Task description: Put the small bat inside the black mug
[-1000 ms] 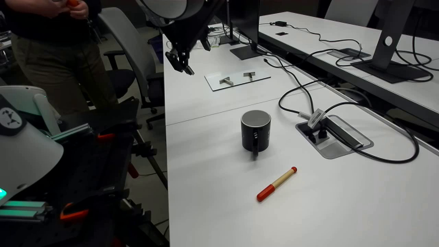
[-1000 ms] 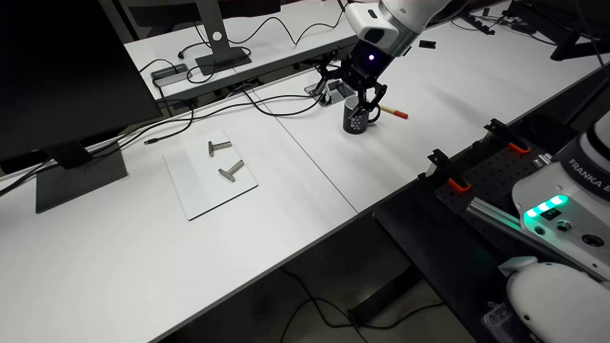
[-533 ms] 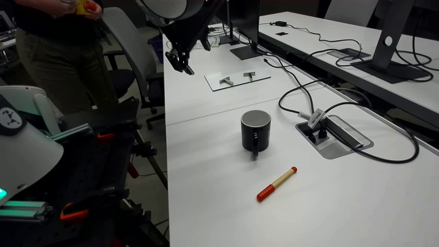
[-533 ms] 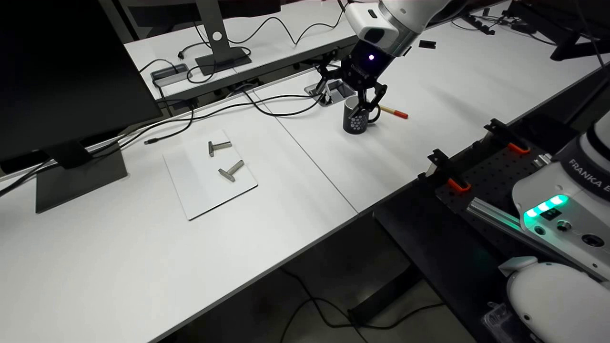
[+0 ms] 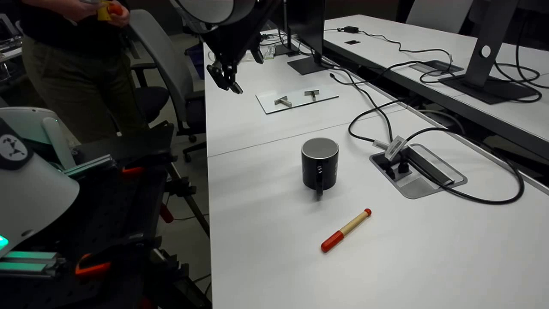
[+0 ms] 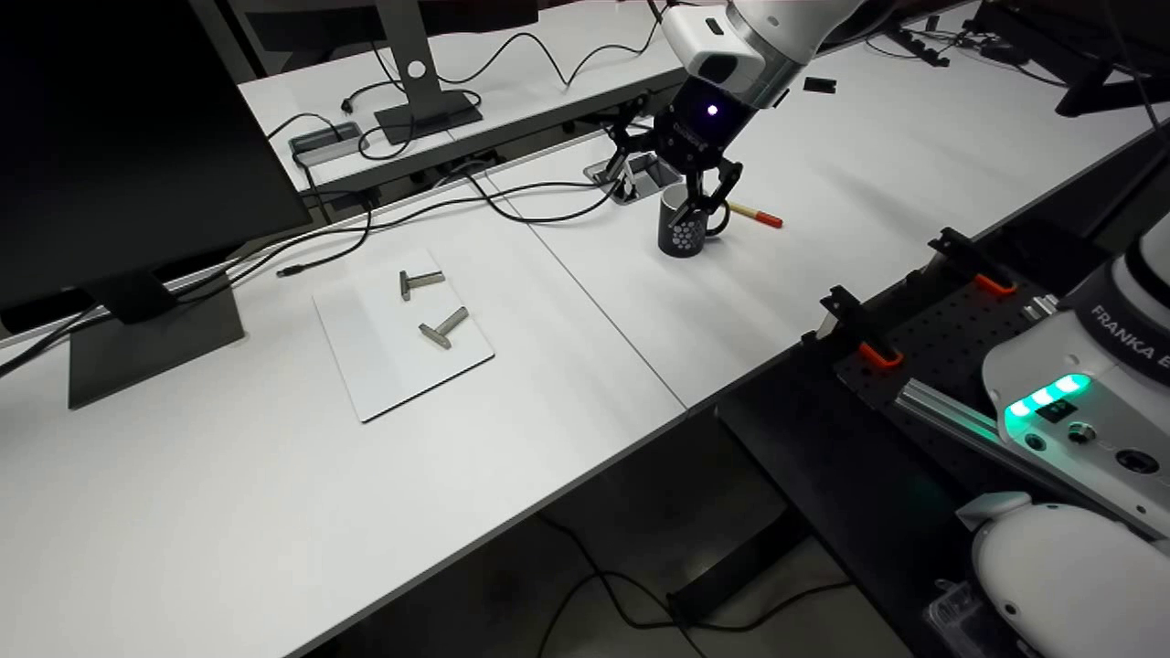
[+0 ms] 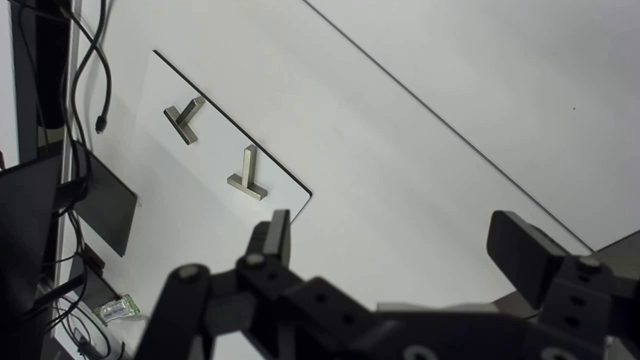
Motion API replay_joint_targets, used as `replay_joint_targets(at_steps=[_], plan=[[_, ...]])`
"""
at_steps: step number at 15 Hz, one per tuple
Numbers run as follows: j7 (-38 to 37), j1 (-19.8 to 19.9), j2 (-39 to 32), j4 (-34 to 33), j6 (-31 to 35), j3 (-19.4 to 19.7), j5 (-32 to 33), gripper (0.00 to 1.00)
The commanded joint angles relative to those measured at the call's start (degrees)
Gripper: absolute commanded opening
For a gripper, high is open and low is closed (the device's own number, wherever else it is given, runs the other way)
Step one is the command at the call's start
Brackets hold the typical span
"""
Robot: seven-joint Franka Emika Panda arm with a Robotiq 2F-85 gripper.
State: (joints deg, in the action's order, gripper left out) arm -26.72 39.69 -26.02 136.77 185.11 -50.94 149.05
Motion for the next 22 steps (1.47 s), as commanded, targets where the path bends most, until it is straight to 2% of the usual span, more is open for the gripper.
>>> replay_joint_targets(at_steps=[1,15,18,22], plan=[[0.0,0.0,0.0,0.0,0.0,0.0,0.0,1.0],[-0.7,0.5,0.0,0.3,-1.3,-0.4,-0.6,1.0],[-3.6,-3.2,4.3,2.3,-5.0,4.0,-5.4,1.0],[-4.1,-4.8,5.2,3.9,-9.0,7.6,-12.7,1.0]])
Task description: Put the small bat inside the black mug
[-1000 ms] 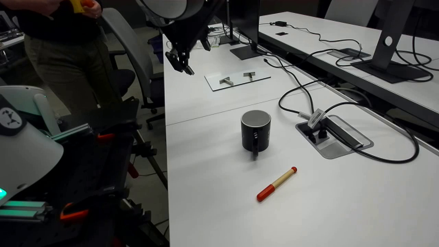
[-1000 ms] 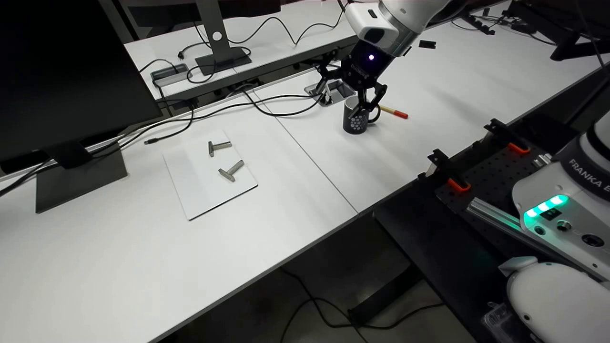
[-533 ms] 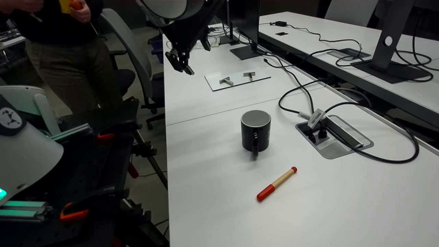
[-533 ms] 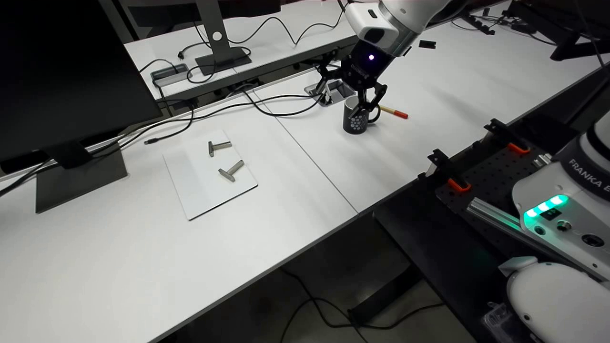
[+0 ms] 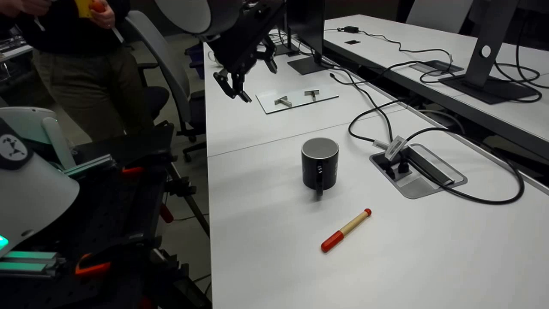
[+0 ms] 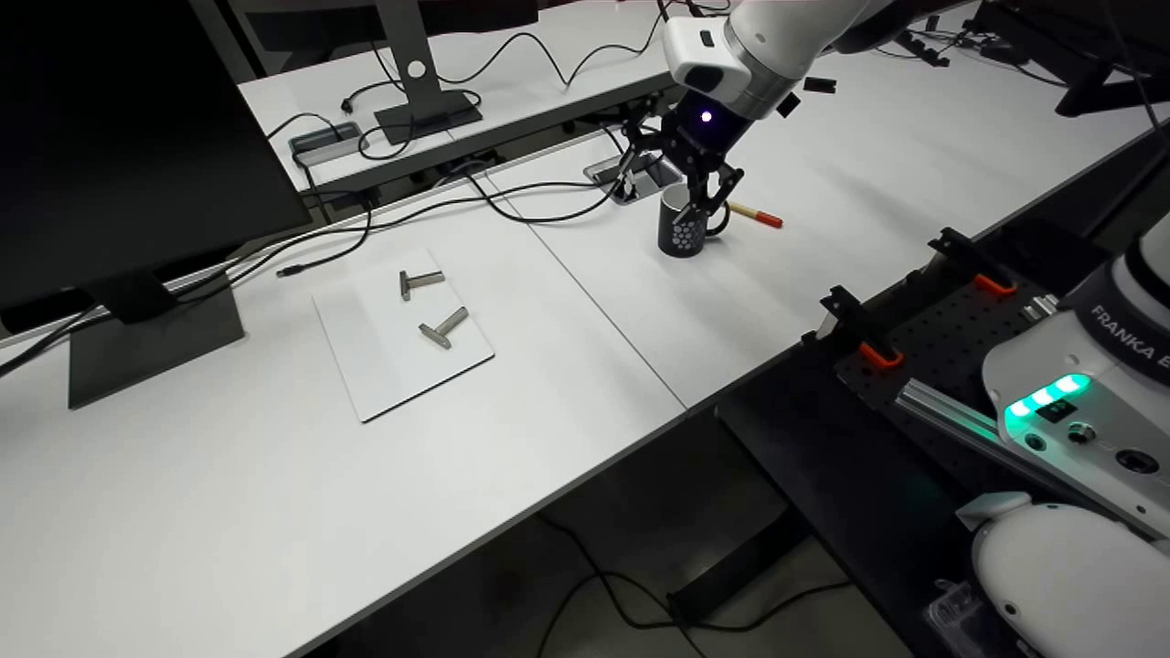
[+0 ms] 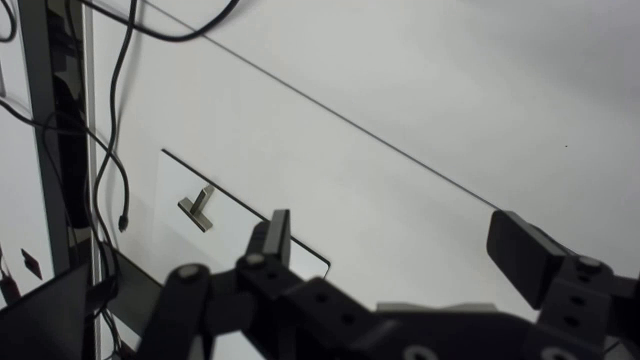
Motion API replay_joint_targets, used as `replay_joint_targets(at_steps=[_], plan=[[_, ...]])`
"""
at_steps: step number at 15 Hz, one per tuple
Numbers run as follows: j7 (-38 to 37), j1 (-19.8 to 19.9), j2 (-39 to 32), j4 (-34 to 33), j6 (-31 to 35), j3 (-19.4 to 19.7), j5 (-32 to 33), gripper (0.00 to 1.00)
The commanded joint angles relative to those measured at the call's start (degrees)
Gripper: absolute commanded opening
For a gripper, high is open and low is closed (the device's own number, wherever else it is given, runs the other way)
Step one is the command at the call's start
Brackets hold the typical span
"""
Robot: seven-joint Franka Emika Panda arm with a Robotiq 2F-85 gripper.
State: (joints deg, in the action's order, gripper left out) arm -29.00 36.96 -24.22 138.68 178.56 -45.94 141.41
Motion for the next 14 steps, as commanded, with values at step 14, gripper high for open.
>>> replay_joint_targets(at_steps=[14], plan=[[-3.4,-0.3,7.0,4.9,-17.2,7.2,-35.6,1.0]])
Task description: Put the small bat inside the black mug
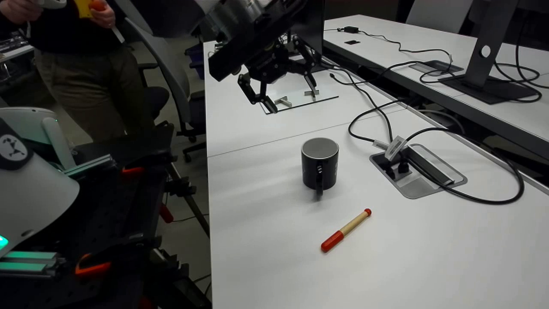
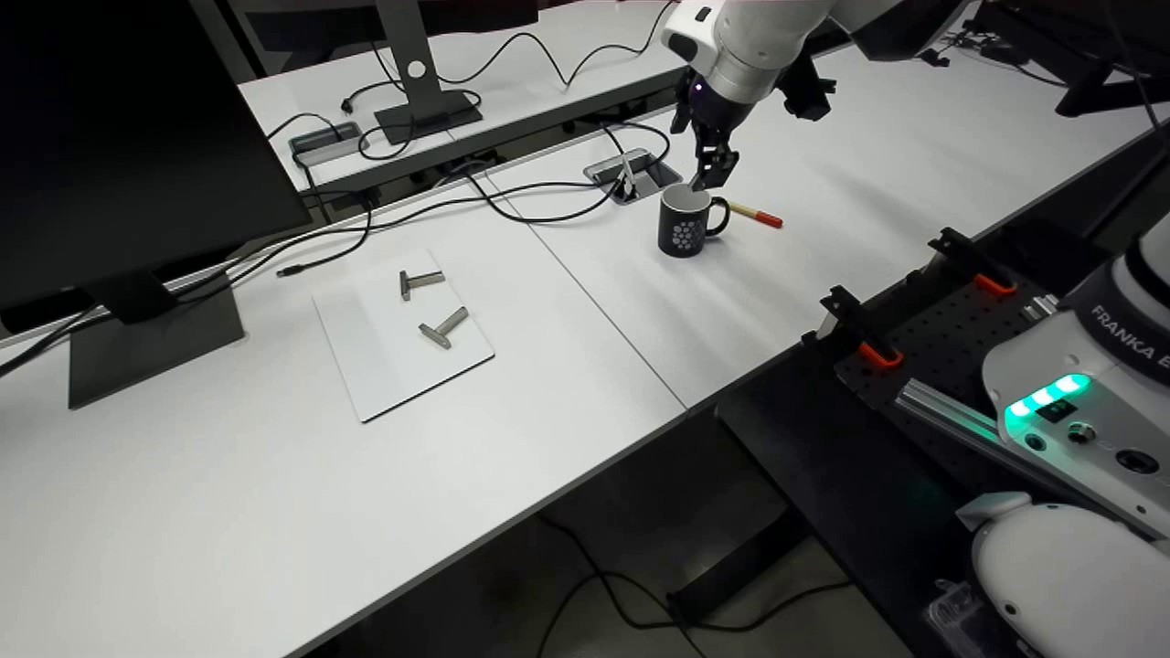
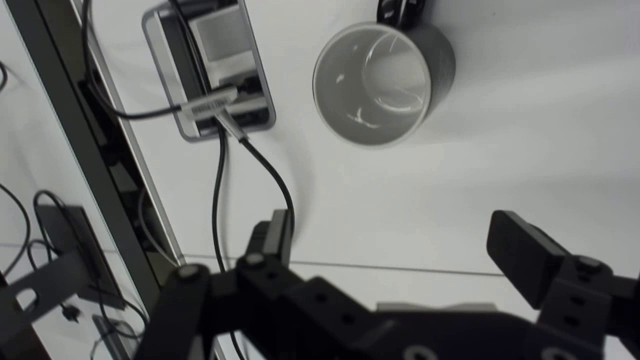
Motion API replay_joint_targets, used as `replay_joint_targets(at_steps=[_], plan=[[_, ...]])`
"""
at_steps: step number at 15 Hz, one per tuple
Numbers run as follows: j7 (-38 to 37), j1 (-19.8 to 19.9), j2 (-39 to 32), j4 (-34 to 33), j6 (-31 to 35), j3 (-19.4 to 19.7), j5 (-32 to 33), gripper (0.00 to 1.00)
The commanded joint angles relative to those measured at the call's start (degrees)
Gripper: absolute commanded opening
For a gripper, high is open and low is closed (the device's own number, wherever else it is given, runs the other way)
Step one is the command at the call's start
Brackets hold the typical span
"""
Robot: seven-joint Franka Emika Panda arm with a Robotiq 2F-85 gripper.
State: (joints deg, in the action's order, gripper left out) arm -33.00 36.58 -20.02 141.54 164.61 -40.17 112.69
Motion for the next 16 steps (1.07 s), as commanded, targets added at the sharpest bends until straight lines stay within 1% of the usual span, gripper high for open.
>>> replay_joint_targets(at_steps=[1,2,3,8,12,16], plan=[[0.8,0.1,3.3,2.5,-4.8,1.7,-9.5,1.0],[0.9,0.2,3.8,2.9,-5.6,1.7,-11.1,1.0],[0.4,0.3,0.8,0.9,-3.8,1.5,-7.1,1.0],[0.8,0.5,1.3,1.6,-5.2,1.8,-10.4,1.0],[1.3,0.0,0.3,1.3,-8.9,2.0,-18.8,1.0],[0.2,-0.3,0.8,0.5,-13.0,1.5,-24.8,1.0]])
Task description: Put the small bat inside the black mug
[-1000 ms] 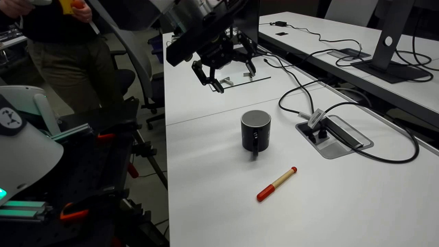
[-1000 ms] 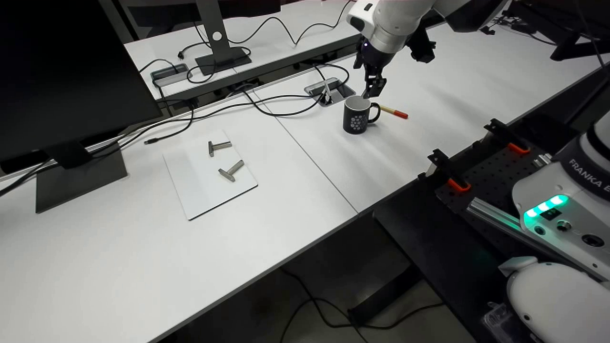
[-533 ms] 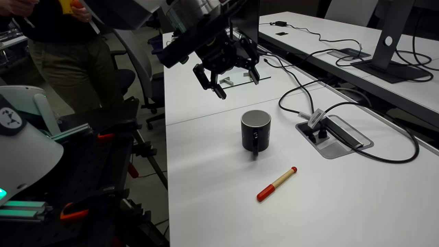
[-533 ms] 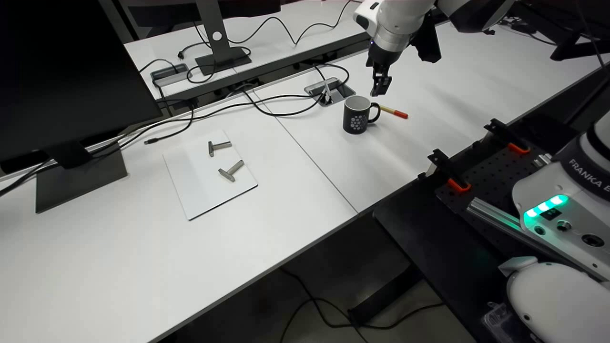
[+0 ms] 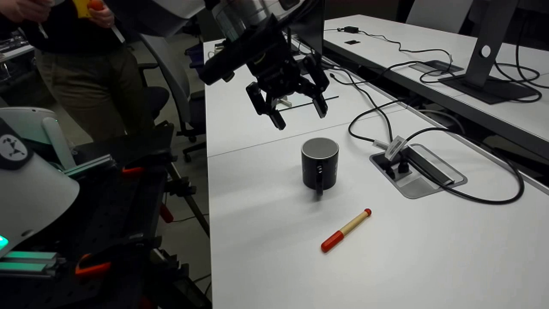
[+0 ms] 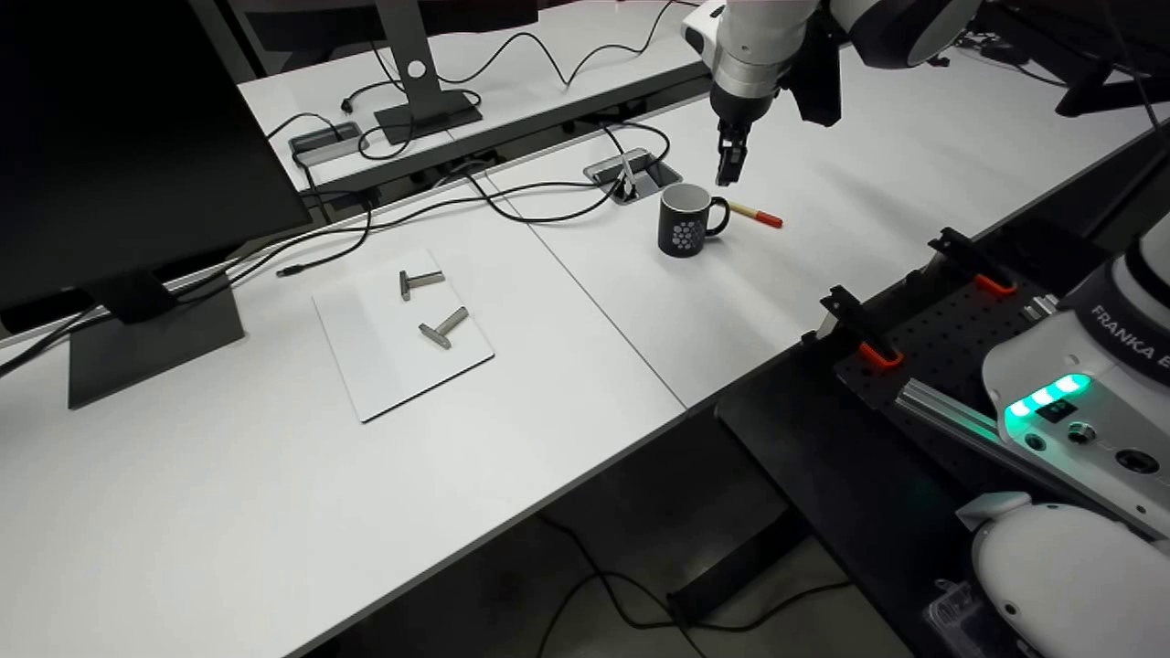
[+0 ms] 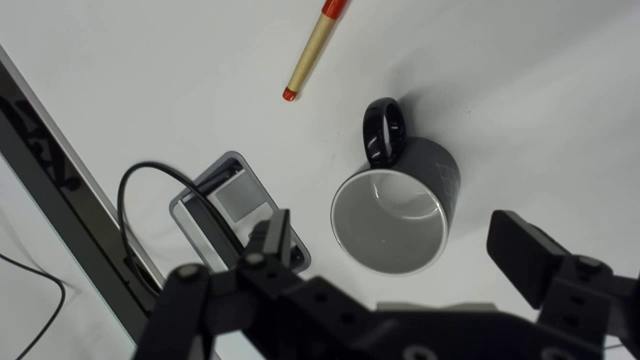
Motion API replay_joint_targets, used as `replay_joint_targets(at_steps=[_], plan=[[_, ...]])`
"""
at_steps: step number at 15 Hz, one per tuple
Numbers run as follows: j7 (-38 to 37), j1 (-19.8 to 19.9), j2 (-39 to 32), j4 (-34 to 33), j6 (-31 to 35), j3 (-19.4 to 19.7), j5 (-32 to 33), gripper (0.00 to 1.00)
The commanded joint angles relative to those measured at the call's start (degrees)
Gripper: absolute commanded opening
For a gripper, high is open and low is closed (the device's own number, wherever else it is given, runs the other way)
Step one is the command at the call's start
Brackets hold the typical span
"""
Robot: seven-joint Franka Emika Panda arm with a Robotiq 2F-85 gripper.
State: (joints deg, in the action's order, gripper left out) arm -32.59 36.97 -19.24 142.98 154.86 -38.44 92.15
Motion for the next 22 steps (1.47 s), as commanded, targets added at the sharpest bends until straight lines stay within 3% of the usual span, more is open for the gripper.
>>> replay_joint_targets(at_steps=[1,2,3,4,5,6,11,16,22], plan=[[-0.9,-0.7,0.2,-1.4,-4.4,-0.3,-5.2,1.0],[-1.7,-0.9,0.4,-1.8,-5.5,-0.3,-5.9,1.0],[-2.7,-11.3,3.3,-2.5,-3.0,10.1,-8.5,1.0],[-3.7,-3.1,0.9,-3.3,-7.4,1.8,-6.8,1.0],[-4.5,-5.1,1.0,-4.2,-8.7,3.6,-7.1,1.0],[-4.7,-15.5,3.1,-4.8,-7.0,13.9,-9.8,1.0],[-5.9,-27.7,1.4,-6.7,-9.3,26.8,-16.0,1.0],[-7.3,-33.3,1.6,-5.9,-7.3,32.6,-17.6,1.0],[-8.8,-36.0,0.8,-6.4,-13.2,35.2,-23.1,1.0]])
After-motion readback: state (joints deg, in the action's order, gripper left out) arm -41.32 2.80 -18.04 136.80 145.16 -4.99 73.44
